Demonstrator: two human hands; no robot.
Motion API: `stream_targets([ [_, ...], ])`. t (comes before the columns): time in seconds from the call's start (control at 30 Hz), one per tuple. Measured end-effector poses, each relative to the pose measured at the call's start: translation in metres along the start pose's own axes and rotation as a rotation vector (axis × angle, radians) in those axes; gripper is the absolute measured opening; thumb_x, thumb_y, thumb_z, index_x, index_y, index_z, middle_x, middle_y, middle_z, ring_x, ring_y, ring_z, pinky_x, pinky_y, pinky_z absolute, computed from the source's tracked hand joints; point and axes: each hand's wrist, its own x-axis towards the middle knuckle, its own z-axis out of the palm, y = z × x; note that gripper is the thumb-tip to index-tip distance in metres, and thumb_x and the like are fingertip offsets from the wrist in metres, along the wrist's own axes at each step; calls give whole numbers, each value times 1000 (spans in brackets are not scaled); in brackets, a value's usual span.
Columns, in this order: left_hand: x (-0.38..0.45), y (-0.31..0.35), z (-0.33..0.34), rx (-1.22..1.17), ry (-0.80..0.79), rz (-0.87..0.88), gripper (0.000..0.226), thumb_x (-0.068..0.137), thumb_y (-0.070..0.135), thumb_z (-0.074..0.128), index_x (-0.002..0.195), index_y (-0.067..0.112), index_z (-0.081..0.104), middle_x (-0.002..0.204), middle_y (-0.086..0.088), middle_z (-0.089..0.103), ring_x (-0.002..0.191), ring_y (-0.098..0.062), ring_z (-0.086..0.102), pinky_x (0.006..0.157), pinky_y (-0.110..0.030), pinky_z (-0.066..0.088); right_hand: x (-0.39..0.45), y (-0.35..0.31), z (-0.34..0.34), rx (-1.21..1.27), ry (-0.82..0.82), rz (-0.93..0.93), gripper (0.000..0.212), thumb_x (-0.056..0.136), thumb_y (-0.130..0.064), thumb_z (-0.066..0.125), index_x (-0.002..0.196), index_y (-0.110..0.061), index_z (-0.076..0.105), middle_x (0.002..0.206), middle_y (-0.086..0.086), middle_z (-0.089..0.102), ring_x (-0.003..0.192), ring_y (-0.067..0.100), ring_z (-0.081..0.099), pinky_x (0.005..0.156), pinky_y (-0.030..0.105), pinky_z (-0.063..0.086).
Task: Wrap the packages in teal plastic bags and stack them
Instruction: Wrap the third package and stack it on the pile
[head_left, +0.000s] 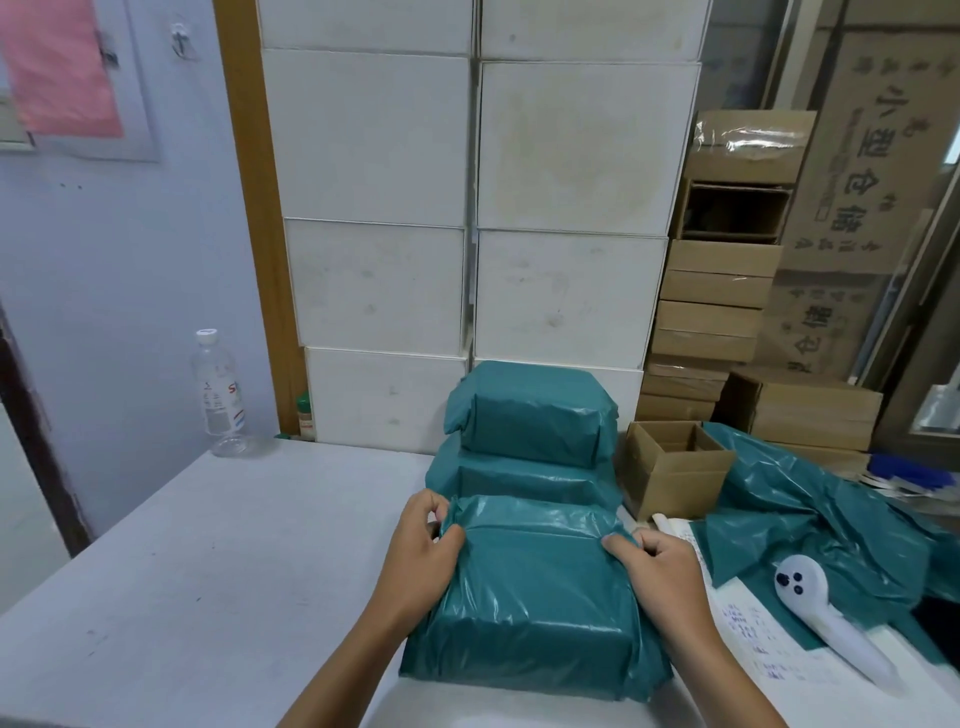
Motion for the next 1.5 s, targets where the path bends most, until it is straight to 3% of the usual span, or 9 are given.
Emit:
stream_targets([
  [0.07,-2,4,-1,31,-57,62,33,102,9,55,108,42,49,135,5,53,124,-19,59,99,-36,58,0,-2,2,-10,19,-8,37,81,-14,77,66,-7,44,62,8,55,64,23,52,64,36,38],
  [0.17,6,4,-10,438,-12,419,57,97,6,63,136,45,49,157,19,28,146,-5,24,125,-31,24,-4,-15,5,-132,6,-23,32,84,-19,79,107,-20,57,95,-4,69,85,16,65,74,36,48],
  [0.27,24,13,-9,824,-197,694,71,84,-10,60,138,35,64,155,12,52,146,-15,41,128,-50,24,-5,-23,3,-522,70,-238,65,80,-27,81,137,-32,51,126,-10,55,118,21,54,91,41,48],
  [0.37,25,35,1,1008,-496,611,83,81,-17,49,148,31,58,150,8,61,139,-18,54,132,-41,17,-3,-29,7,-896,92,-616,48,75,-16,81,119,-33,70,131,-5,61,128,25,51,95,46,46],
  [0.53,26,49,4,1109,-547,651,70,93,-3,48,153,33,48,150,6,59,133,-25,59,120,-42,37,-9,-43,27,-870,-311,-748,42,95,-44,57,137,-36,61,138,-14,64,134,13,53,108,36,41],
  [0.67,25,34,-10,858,-546,470,64,103,5,36,152,45,50,156,11,55,136,-18,54,113,-33,42,-2,-24,10,-629,-536,-310,49,87,-71,58,128,-44,61,125,-20,62,122,5,53,109,35,43],
  [0.93,16,-7,-11,283,-377,258,50,110,5,34,125,37,70,125,29,67,120,11,57,99,-5,40,-1,-1,10,-58,-437,-108,17,94,-26,72,108,-35,75,114,-13,71,106,4,66,90,26,50],
  [1.17,7,-30,12,-152,-190,141,39,104,24,37,112,19,75,111,15,75,108,-2,67,91,-9,46,4,18,18,359,-375,175,27,64,-33,77,90,-25,74,94,9,76,89,25,72,80,37,52],
  [1.5,4,-40,25,-403,-191,47,45,84,50,48,94,7,60,82,-2,63,79,-16,56,73,-31,49,-7,30,26,625,-337,206,16,92,-18,63,104,-9,68,94,11,72,85,20,71,77,34,51],
])
